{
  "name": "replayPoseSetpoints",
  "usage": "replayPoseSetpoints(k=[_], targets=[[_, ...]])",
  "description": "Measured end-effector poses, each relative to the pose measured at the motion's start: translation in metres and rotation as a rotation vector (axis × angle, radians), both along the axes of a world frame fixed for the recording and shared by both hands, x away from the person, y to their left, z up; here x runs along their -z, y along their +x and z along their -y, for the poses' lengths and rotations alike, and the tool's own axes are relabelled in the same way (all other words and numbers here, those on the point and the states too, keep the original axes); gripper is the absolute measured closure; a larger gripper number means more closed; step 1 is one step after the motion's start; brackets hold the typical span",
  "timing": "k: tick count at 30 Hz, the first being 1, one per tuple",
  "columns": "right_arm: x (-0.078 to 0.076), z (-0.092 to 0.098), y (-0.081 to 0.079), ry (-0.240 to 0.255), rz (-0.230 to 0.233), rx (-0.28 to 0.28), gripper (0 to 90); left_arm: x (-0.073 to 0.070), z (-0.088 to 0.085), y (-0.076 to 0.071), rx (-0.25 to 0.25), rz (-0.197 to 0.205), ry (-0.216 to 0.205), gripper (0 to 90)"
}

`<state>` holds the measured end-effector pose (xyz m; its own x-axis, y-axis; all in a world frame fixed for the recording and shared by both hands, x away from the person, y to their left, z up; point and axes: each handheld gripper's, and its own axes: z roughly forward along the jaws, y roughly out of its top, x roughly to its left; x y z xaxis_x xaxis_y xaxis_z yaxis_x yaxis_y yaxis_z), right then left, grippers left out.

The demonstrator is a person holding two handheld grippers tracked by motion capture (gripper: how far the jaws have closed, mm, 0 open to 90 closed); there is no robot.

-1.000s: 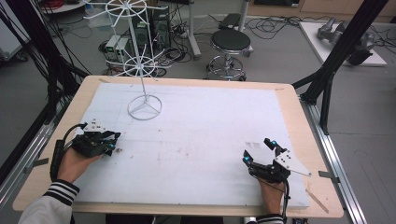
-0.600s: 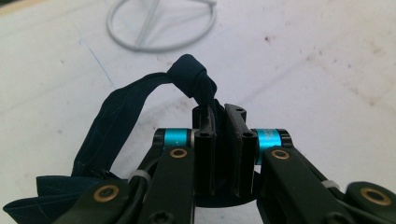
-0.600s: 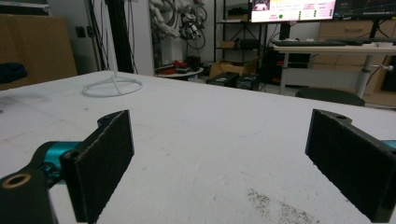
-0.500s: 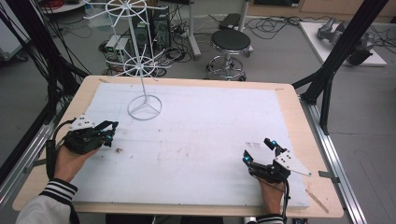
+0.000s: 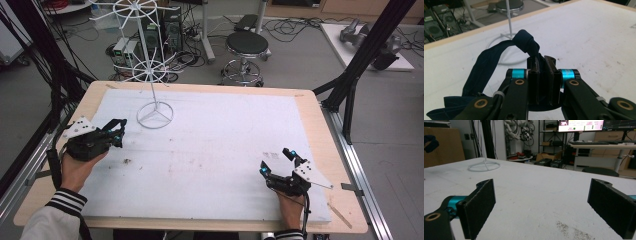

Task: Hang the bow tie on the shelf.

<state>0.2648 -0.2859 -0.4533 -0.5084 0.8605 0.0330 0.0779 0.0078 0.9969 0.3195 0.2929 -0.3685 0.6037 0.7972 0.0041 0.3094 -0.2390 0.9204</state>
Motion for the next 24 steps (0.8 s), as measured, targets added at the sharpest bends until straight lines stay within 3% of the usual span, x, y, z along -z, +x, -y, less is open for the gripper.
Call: replayPoseSetpoints(k=[9,24], targets=[[0.0,0.0,0.0,-0.002,0.004,0.0,6.9,-0.014,0.005,0.004,-0.013,0.053,-0.032,82.3],[0.0,0.0,0.0,0.001,0.0,-0.002,6.9,-0.037,0.016,0.012,0.008,0.087,-0.048,82.3]])
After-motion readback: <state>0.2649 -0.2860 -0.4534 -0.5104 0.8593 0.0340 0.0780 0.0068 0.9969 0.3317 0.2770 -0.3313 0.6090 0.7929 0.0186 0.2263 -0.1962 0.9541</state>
